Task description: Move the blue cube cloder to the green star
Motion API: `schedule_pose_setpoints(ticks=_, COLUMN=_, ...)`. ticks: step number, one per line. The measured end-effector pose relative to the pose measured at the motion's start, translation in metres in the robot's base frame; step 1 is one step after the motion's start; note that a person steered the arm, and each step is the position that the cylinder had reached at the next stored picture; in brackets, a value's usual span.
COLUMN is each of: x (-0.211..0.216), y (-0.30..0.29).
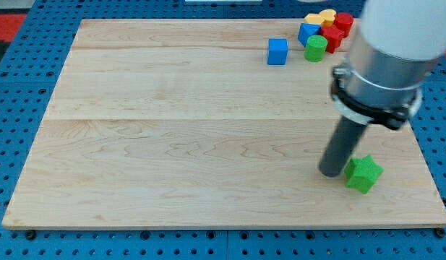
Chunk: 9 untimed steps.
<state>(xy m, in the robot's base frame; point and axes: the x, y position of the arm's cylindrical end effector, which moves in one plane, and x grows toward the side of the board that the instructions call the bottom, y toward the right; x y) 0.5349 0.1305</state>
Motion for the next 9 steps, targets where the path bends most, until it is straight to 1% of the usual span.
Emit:
schedule_pose_setpoints(ticks=1, x=-0.038, y=-0.064)
schedule_pose_setpoints(ticks=2, x=-0.102, y=-0.120)
schedule_pose_setpoints(ticks=3, x=-0.187, y=-0.149)
schedule_pose_setpoints(ticks=4, x=-0.269, y=-0.152)
schedule_pose_setpoints(ticks=5, x=-0.330, y=-0.136)
schedule_pose_setpoints(ticks=6, x=-0.332, y=-0.075)
schedule_pose_setpoints(ticks=7, x=-0.292, y=-0.052)
schedule_pose_setpoints(ticks=8, x=-0.240, y=-0.053)
schedule_pose_setpoints(ticks=9, x=-0.208, y=-0.051)
